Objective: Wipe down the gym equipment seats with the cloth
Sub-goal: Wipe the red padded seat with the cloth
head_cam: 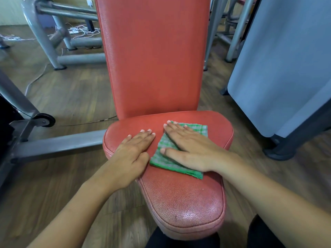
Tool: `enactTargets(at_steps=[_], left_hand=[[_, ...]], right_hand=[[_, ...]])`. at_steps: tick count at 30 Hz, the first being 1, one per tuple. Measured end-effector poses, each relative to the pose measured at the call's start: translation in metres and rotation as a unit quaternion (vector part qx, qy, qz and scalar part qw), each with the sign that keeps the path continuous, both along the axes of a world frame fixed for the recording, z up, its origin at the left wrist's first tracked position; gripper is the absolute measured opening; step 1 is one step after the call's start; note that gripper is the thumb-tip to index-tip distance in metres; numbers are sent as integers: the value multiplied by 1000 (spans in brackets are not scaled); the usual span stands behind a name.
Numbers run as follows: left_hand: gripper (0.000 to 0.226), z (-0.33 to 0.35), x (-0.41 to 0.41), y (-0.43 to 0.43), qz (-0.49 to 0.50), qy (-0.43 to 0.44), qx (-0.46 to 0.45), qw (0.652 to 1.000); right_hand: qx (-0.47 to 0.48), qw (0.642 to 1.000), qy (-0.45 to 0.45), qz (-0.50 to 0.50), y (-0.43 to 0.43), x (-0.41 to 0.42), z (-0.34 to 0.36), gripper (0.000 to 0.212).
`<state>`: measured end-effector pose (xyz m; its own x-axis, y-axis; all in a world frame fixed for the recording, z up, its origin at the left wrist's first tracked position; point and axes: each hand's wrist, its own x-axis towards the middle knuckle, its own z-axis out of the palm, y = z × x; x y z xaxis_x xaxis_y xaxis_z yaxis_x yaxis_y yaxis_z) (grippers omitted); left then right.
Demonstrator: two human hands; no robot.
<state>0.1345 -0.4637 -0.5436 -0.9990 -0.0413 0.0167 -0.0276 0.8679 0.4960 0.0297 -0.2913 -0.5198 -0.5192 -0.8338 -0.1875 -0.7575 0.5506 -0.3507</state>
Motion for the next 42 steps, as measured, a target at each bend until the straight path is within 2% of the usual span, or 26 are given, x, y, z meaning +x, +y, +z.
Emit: enactTargets(at_steps=[2,3,5,7,9,11,15,20,25,29,32,37,39,42], left_hand=[[92,2,-1,-1,-3,-3,7,1000],[92,3,-2,-1,-6,-8,11,1000],[86,8,-3,0,-6,-24,20,999],[77,15,-7,3,32,-6,34,999],[74,23,-16,11,75,41,33,996],[73,29,-29,30,58,57,19,996],[61,25,-60,74,-24,0,14,1000],[58,9,-71,76,-44,-70,-90,993],[56,4,-64,26,23,-88,-121,989],[57,-3,-96,18,53,-105,-146,982],[57,-2,-108,40,34,-95,-132,986],[59,2,-54,31,-33,-70,-101,992],[69,2,-45,8,4,-74,-138,988],[58,-2,-65,-4,78,-97,-175,977]], right_hand=[[-77,995,-53,-46,2,-5,6,68],[-119,989,-50,-74,6,-11,9,65],[-154,979,24,-128,19,-28,9,59],[-115,975,60,-180,35,-49,2,57],[-55,976,44,-208,45,-61,-9,56],[-34,975,31,-218,50,-63,-19,56],[-50,973,46,-223,50,-61,-25,53],[-53,973,49,-220,51,-62,-28,52],[-10,974,67,-215,50,-63,-28,57],[13,974,78,-214,47,-63,-27,59],[18,974,75,-212,48,-63,-25,59],[17,976,73,-206,50,-63,-24,59],[17,975,74,-207,47,-62,-24,59],[29,974,76,-213,45,-63,-23,59]])
